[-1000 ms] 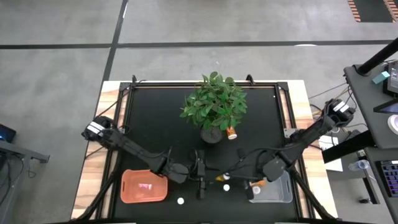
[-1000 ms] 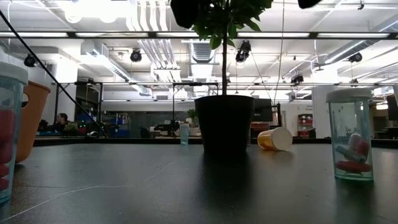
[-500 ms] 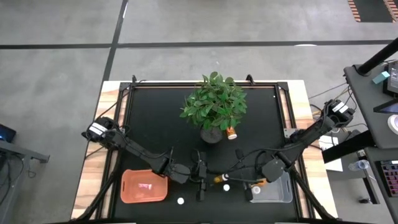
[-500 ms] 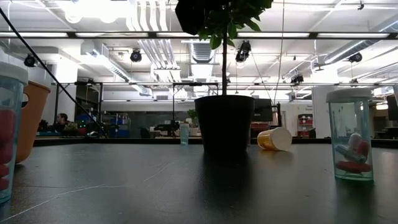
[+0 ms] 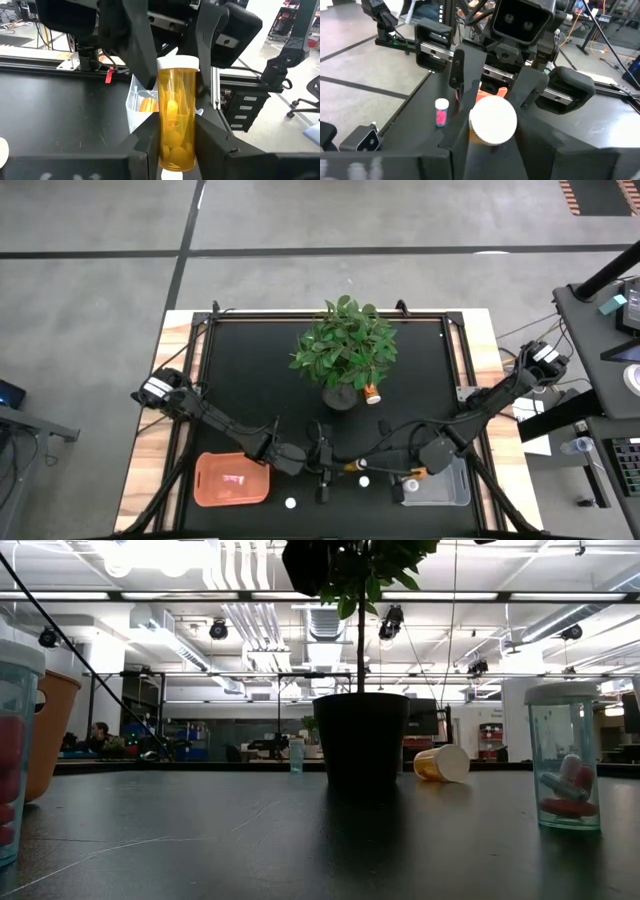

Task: Pick and place medicine bottles into bin by pill shape (circle, oval)
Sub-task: Put the orange tablet bottle into the orange bin

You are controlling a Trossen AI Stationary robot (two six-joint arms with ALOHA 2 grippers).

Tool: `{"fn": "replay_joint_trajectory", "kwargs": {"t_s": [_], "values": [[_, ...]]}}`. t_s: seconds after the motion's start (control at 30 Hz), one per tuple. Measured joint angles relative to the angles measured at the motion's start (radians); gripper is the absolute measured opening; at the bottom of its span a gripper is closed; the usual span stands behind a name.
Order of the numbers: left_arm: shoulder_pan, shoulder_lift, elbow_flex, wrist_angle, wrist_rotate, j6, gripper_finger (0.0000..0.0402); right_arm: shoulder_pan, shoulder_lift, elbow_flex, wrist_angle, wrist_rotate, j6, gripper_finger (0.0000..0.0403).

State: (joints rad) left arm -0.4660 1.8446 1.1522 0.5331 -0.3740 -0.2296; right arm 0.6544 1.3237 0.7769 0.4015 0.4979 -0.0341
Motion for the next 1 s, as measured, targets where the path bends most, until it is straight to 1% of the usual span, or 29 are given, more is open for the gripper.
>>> {"fn": "replay_joint_trajectory", "kwargs": {"t_s": [0.2, 0.27, 0.33, 0.5, 0.63, 0.77, 0.9, 1.0], "values": [[-0.005, -0.011, 0.000, -0.018, 0.001, 0.000, 0.0084, 0.000, -0.020, 0.000, -0.006, 0.000, 0.008, 0.0191], [-0.016, -0.033, 0.000, -0.068, 0.001, -0.010, 0.0084, 0.002, -0.032, 0.000, -0.010, 0.001, 0.010, 0.0205], [-0.032, -0.065, 0.000, -0.156, 0.002, -0.051, 0.0084, 0.006, -0.050, 0.000, -0.024, 0.001, 0.011, 0.0215], [-0.087, -0.193, 0.000, -0.533, 0.006, -0.228, 0.0084, 0.006, -0.098, 0.000, -0.073, 0.001, 0.016, 0.0233], [-0.146, -0.294, 0.000, -0.850, 0.009, -0.392, 0.0084, 0.006, -0.109, 0.000, -0.083, 0.002, 0.016, 0.0240], [-0.214, -0.388, 0.000, -1.138, 0.044, -0.536, 0.0084, 0.006, -0.106, 0.000, -0.084, 0.001, 0.023, 0.0242], [-0.293, -0.435, 0.000, -1.397, 0.101, -0.644, 0.0084, 0.006, -0.105, 0.000, -0.087, 0.001, 0.028, 0.0242], [-0.355, -0.437, 0.000, -1.553, 0.120, -0.654, 0.0084, 0.006, -0.105, 0.000, -0.089, 0.001, 0.034, 0.0242]]}}
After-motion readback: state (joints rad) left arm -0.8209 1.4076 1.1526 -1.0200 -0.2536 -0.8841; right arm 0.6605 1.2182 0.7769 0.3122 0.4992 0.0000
